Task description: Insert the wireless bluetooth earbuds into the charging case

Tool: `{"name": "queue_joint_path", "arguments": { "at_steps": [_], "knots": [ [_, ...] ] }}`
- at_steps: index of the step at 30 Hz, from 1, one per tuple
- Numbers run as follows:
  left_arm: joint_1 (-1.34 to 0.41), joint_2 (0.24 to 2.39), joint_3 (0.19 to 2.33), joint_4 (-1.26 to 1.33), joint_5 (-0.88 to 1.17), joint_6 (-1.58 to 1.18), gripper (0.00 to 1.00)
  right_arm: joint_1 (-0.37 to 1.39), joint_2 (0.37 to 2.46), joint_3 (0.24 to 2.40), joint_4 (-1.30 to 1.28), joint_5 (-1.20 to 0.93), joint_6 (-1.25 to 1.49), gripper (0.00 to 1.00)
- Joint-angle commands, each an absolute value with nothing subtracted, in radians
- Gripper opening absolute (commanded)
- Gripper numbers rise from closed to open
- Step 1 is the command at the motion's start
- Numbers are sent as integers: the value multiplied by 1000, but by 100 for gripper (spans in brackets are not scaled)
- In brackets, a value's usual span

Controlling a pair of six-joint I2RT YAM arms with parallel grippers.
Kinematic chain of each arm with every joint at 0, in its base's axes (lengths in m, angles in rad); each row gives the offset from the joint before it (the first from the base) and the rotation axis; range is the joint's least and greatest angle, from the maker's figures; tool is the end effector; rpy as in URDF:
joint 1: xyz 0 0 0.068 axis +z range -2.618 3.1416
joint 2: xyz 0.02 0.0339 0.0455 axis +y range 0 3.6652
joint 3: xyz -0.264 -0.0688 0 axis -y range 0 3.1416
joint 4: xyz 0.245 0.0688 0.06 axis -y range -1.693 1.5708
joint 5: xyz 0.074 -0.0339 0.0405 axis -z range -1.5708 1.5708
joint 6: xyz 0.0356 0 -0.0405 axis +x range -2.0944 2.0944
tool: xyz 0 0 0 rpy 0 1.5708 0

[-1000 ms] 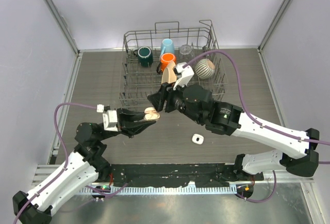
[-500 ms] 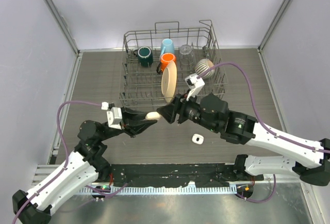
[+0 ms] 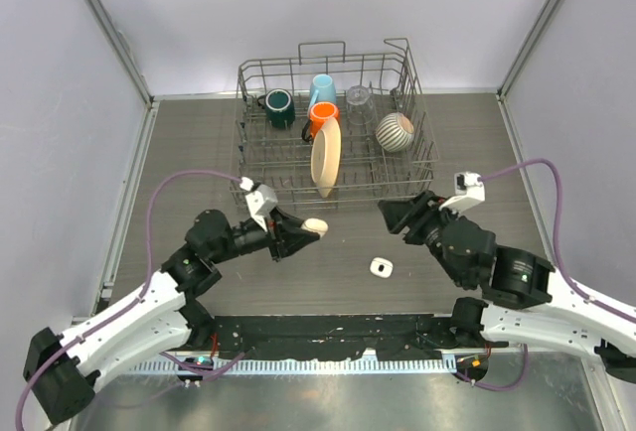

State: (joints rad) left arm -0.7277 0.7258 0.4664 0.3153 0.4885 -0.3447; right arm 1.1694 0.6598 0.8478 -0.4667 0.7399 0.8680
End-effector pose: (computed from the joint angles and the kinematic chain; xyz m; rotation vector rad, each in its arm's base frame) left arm 0.1233 -0.1322 0.2898 0.7174 1.4882 -1.2054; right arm 0.0757 0.1170 0.3525 0.2459 1.8271 0.7760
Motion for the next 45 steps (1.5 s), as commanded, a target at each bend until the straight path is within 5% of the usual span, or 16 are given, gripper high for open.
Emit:
{"name": "queue_joint_path", "arguments": {
  "at_steps": [1,15,22,36,37,41,45],
  "knots": [
    [-836,796,480,216,359,-399,0,1170,597,819,-517,865,988,57],
    [-951,1331,485,362,137,-813,0,1169,681,839,-540,818,976,57],
    [-965,1434,483,404,31,-879,3,1169,649,828,-555,813,982,57],
    [-965,1364,450,356,2,-894,60,1169,623,830,-607,876,948,58],
    [-965,1347,440,333,-21,-887,76,1169,624,839,-615,883,948,57],
    [-966,1224,437,198,-75,-836,82,1169,614,853,-656,920,948,57],
    [-966,1006,445,10,-152,-793,100,1167,589,854,-699,971,951,57]
  ]
}}
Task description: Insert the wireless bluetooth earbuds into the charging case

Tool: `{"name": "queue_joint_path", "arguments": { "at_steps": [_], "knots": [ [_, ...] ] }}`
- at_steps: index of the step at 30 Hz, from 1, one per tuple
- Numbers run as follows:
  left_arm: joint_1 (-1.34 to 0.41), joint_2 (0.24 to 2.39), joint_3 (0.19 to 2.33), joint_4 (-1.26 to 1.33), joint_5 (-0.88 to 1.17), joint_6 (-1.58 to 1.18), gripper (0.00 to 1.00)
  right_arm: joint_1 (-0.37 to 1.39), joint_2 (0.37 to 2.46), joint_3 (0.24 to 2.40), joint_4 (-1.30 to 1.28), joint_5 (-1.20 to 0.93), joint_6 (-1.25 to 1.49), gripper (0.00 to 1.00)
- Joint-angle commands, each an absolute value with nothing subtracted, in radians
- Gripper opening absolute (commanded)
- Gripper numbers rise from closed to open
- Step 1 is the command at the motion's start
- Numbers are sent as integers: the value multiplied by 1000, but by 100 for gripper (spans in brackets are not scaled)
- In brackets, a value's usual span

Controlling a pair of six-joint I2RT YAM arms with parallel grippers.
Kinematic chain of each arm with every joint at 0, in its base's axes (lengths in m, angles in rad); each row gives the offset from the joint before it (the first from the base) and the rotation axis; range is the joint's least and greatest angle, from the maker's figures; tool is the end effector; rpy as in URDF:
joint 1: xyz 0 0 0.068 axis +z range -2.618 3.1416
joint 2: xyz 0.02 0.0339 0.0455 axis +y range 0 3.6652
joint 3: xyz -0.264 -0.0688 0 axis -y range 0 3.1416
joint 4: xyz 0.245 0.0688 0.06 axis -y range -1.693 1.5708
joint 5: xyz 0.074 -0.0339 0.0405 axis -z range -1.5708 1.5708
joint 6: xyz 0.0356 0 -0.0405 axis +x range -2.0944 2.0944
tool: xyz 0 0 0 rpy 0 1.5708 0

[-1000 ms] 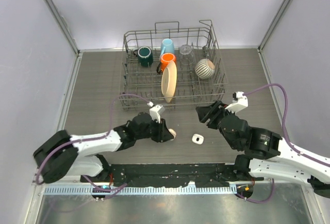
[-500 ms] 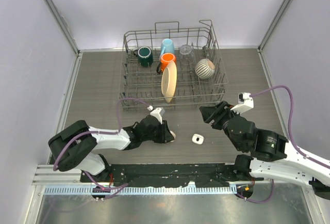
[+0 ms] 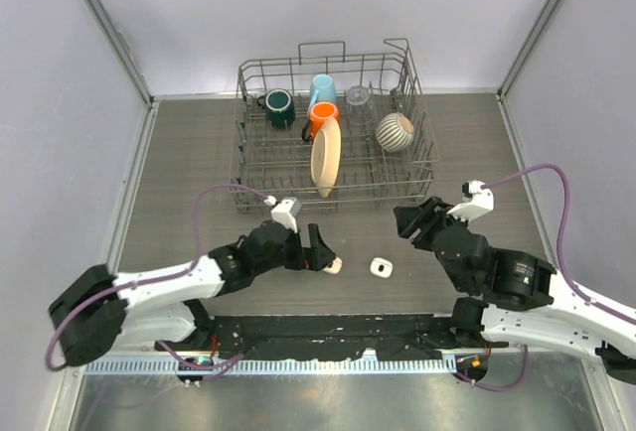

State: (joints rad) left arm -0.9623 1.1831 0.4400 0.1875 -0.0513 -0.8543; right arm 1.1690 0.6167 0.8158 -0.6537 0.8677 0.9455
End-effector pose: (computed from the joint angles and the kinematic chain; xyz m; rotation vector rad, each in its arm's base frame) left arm 0.1354 -0.1912 0.1785 0.0914 2.2985 -0.9724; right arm 0.0720 0.0999 0.3309 0.3209 1.8719 0.5768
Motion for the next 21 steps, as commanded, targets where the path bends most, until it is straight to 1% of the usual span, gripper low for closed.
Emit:
{"name": "queue_joint_path", "arguments": {
  "at_steps": [1,4,7,9,10,13,15,16,17,18,19,20,21],
  "knots": [
    [-966,967,445,-7,-191,-790,100,1167,586,856,-710,988,953,58],
    [-966,800,440,-81,-274,-796,100,1167,574,856,-768,1015,979,57],
    [-966,639,463,-173,-304,-796,100,1166,577,853,-811,1046,985,57],
    [-966,589,523,-294,-311,-801,100,1164,589,853,-811,1075,965,59],
    [-965,560,544,-329,-317,-796,100,1163,616,868,-815,1083,924,61],
    [-965,561,630,-405,-305,-730,100,1129,708,932,-845,1121,850,68],
    [-966,584,705,-449,-351,-719,100,1059,764,971,-856,1118,815,72],
    [-966,615,731,-468,-382,-727,100,1019,808,1009,-853,1106,760,78],
    [-966,630,785,-497,-405,-715,100,978,824,1028,-833,1082,714,81],
    [-966,644,808,-506,-419,-695,100,853,836,1057,-803,968,657,83],
    [-965,661,833,-523,-445,-681,100,772,850,1072,-743,884,597,87],
    [-965,688,880,-556,-471,-673,100,688,877,1089,-720,774,525,88],
    [-966,701,897,-563,-504,-660,100,578,896,1119,-703,571,494,89]
  ]
}}
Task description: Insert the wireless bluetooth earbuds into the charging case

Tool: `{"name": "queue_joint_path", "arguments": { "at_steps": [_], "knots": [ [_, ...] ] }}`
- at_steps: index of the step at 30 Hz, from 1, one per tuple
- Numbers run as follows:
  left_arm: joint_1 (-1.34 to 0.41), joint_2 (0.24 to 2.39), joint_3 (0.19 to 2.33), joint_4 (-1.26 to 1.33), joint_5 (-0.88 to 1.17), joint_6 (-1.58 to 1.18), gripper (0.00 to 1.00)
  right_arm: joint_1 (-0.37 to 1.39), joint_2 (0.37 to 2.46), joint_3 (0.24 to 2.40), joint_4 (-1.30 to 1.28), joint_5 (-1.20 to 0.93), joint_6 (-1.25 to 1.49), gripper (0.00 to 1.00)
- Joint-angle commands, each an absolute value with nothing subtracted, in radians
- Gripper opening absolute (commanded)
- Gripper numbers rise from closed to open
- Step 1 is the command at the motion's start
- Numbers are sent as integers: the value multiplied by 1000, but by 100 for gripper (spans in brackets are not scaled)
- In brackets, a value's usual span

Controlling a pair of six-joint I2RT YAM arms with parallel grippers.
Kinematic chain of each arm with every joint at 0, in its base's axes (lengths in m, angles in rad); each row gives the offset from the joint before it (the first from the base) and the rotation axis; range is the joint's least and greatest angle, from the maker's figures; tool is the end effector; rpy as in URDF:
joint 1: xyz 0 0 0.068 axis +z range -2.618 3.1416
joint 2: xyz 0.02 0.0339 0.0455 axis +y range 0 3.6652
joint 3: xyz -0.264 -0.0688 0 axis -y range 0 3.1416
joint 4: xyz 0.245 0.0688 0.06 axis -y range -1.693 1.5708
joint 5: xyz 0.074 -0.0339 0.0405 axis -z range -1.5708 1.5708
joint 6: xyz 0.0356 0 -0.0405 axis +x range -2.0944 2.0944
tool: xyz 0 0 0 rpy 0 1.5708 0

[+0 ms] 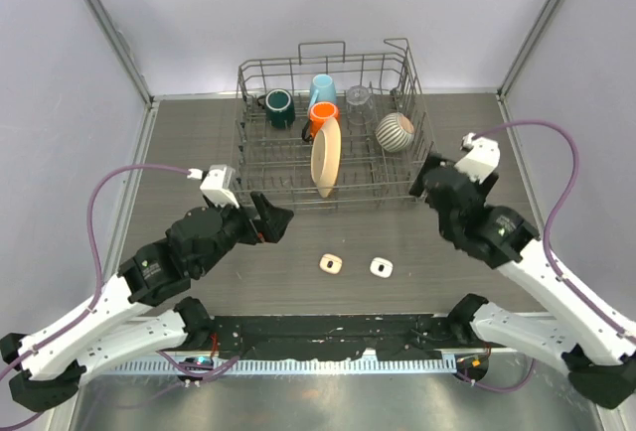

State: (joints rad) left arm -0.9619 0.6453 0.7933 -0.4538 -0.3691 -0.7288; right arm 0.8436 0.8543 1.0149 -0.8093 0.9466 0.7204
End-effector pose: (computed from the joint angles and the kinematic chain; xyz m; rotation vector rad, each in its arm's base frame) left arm 0.0933 -0.1114 0.3355 -0.0377 1.9381 -0.8154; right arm 0.1242 0.0962 0.3537 0.3601 1.8979 -0.0249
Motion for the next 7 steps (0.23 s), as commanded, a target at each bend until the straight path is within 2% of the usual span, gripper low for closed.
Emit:
{"name": "queue_joint_path", "arguments": {
  "at_steps": [1,3,4,6,7],
  "knots": [
    [-966,710,913,-566,-515,-634,100,390,922,1137,-690,461,473,89],
    [-966,730,946,-561,-543,-603,100,193,1006,1179,-690,219,443,89],
    [-965,733,954,-558,-548,-582,100,26,1028,1189,-693,150,442,89],
    [-965,736,974,-558,-601,-540,100,-98,1061,1190,-684,66,445,89],
    [-965,730,985,-557,-612,-531,100,-167,1065,1183,-664,90,454,90]
  ]
}}
